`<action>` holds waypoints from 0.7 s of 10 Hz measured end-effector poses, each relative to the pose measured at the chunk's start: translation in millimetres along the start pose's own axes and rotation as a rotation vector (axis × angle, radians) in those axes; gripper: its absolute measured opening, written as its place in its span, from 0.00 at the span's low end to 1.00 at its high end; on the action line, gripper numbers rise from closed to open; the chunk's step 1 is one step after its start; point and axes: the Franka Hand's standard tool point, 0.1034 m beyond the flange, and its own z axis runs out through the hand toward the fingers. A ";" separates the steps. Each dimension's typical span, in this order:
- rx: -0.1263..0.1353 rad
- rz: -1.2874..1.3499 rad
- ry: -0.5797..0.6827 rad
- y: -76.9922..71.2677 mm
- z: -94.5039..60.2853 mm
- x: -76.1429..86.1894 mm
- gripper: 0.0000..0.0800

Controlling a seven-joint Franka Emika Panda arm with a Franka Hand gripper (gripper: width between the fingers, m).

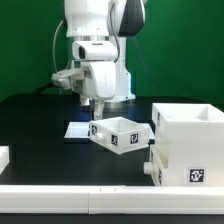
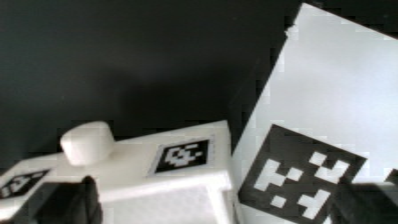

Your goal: Assemble drawer

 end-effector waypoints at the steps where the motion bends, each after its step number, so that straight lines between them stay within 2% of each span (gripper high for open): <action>1: 0.001 -0.035 0.004 0.6 2.0 1.3 0.81; 5: 0.025 -0.069 0.034 -6.1 12.7 20.8 0.81; 7: 0.030 -0.062 0.043 -7.0 16.6 22.3 0.81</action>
Offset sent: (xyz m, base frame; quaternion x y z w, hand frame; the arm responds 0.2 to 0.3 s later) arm -0.0138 0.0238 -0.0089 0.0033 0.0082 -0.0554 0.9984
